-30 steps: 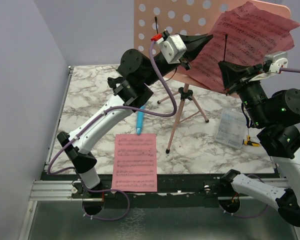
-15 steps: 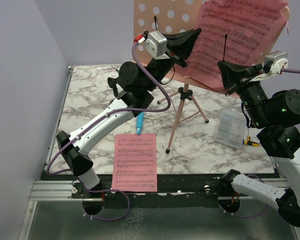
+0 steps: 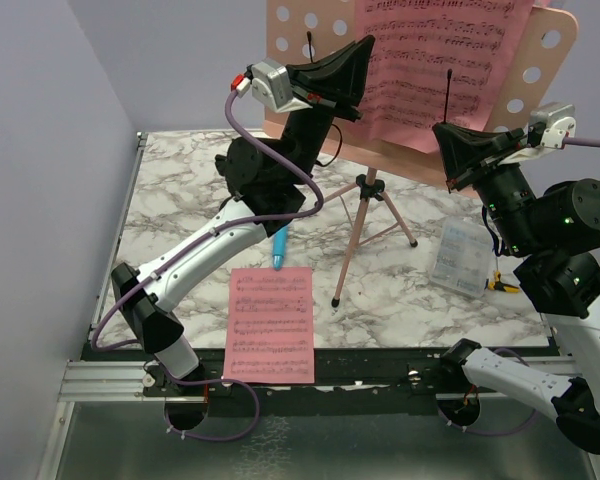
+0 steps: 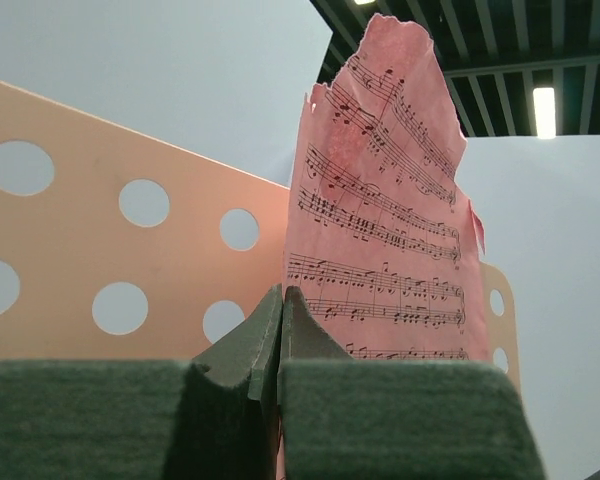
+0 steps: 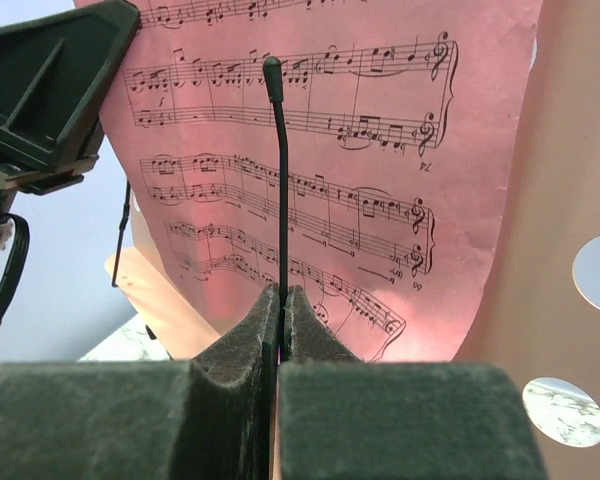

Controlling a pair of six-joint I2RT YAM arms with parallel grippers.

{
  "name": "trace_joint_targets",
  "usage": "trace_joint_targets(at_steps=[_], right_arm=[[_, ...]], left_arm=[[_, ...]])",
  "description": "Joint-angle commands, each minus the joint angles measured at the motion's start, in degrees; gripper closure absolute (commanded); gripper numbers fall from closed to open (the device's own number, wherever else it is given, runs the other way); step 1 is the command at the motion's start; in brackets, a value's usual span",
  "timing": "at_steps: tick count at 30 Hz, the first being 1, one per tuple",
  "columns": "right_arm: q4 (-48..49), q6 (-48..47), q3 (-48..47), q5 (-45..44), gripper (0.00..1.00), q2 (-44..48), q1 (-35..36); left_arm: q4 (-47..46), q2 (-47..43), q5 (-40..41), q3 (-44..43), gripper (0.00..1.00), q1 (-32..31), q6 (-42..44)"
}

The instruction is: Set up the instrument practice props

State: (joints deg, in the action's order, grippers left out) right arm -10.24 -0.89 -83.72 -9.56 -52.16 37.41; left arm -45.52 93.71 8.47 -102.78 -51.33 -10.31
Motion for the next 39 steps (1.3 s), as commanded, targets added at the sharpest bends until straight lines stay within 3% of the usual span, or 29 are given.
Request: trace_joint_targets(at_steps=[1,11,39], right_arm=[[4.9,0.8,-0.3,2.9,0.99,0.9,0.2],[4.8,2.3,-0.5,2.8,0.99,1.2,0.2],[5.6,3.9,-0.1,2.0,0.99,0.6,0.2]], left_arm=[[-3.0,-1.4,1.7,2.3,1.0,0.1,-4.0],[-5.1,-1.0,0.4,5.1,1.0,0.0,-12.0],[-6.0,-2.6,-5.7,9.6,1.0,-1.1,-13.1]])
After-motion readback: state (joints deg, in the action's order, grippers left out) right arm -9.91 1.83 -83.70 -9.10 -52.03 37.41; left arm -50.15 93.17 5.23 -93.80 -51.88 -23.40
